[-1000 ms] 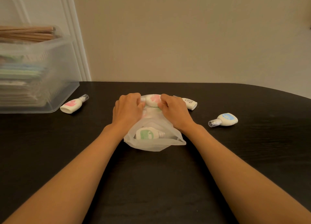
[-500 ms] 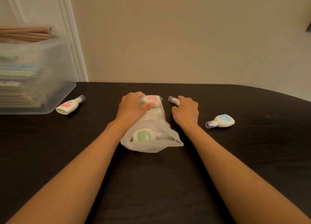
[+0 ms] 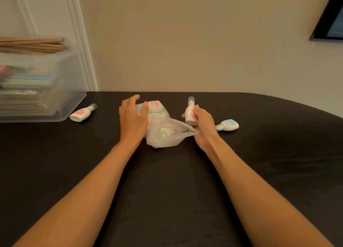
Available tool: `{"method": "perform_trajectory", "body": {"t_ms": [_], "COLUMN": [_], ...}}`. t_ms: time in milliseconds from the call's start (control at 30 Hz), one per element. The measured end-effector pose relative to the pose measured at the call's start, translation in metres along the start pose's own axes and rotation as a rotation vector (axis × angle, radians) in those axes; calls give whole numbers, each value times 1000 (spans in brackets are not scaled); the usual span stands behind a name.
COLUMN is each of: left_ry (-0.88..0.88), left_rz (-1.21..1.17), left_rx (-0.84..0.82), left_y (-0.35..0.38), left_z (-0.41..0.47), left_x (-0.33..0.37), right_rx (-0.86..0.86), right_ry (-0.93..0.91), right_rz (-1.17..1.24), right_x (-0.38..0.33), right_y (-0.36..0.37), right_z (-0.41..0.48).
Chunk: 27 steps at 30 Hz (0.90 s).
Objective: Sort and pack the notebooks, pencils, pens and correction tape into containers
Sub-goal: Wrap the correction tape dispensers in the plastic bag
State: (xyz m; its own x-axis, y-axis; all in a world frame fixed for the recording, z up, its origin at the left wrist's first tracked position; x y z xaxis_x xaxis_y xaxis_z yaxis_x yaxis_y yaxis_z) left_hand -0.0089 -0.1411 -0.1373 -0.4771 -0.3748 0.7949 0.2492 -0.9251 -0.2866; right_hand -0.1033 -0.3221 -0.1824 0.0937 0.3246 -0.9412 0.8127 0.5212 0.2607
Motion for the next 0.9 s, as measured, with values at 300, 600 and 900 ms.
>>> {"method": "perform_trajectory", "body": {"t_ms": [300,600,900], "left_ry": [154,442,157], "left_rz": [-12,229,139], "left_rx": [-252,-191,-207], "left_y": [-17,-27,-15], "left_z": [-58,-71,-58], "left_x": [31,48,36], "right_rx": [-272,-378,-451], "right_ry": [124,-146,-197], "right_rz": [475,113,-108], "right_x": [-11,-37,-33], "right_y": [-19,-18,-11], "right_z": [-57,-91,-96]}}
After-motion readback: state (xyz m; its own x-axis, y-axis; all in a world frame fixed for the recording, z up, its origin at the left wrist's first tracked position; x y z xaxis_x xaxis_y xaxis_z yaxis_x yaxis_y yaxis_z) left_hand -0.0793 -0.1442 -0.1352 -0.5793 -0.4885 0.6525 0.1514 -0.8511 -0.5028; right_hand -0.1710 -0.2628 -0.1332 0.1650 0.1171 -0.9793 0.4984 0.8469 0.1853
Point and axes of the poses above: each hand's wrist, its own z-axis towards the middle knuckle, its own y-axis out of the palm, x = y × z, the point moved 9 cm from there along z, towards the middle knuckle, and after that the axes turned 14 degrees about x, right-handed, at the moved point
